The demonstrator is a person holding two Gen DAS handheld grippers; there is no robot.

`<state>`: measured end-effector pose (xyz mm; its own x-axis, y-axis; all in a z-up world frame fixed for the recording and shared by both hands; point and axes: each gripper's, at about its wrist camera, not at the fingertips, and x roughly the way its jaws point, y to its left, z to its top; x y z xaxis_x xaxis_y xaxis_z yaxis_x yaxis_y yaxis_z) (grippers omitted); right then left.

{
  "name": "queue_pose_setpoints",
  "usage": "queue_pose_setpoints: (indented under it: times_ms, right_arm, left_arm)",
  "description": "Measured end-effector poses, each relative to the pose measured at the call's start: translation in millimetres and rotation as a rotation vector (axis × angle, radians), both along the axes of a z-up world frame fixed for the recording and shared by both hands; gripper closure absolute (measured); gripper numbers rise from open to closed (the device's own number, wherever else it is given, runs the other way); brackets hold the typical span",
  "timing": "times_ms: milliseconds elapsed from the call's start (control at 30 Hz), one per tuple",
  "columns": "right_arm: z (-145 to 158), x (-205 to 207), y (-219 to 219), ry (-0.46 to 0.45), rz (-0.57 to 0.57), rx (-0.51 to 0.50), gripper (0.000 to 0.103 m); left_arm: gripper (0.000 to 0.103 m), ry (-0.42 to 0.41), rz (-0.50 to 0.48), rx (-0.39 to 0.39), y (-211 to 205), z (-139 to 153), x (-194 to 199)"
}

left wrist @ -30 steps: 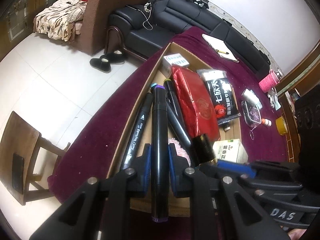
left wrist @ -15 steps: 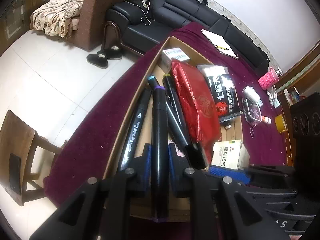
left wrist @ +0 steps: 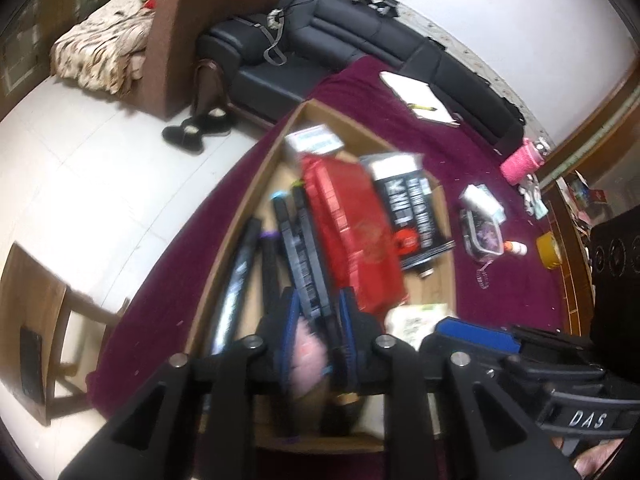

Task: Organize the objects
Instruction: 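Grasp the white bottle with the left gripper while the right moves toward the clear pink pouch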

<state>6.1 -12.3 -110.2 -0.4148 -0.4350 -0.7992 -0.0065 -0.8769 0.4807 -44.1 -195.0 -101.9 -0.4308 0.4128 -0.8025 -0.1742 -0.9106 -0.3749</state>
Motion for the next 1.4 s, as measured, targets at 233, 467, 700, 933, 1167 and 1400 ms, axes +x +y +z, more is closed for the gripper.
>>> queue_pose_setpoints:
  times_ms: [233, 467, 700, 933, 1167, 1400]
  right_arm:
    - [2.7, 54.3, 104.0, 0.0, -0.291, -0.066, 0.051]
    - [-6.0, 114.0, 210.2, -0.04, -0.504, -0.109, 0.051]
    - [-9.7, 151.0, 274.9, -0.036, -0.554, -0.162, 0.046]
    - [-26.5, 166.0, 306.6, -0.043, -0.523, -0.201, 0.046]
    - [-29.4, 185.6, 338.0, -0.039, -0.538, -0.197, 0.046]
    - [-30.6, 195.0, 355.4, -0.034, -0.563, -0.188, 0.046]
  left_arm:
    - [0.073, 0.023, -0.159, 0.041, 60.1, 23.3, -15.2]
    - [0.07, -0.041, -0.266, 0.118, 139.8, 30.1, -25.5]
    - [0.054, -0.184, -0.193, 0.189, 194.7, 28.1, -54.2]
    - [0.054, -0.379, 0.033, 0.249, 237.4, -3.2, -112.2]
    - [0.055, -0.436, 0.144, 0.213, 270.5, -36.7, -143.4]
    - [0.064, -0.408, 0.153, 0.167, 292.3, -50.6, -158.1]
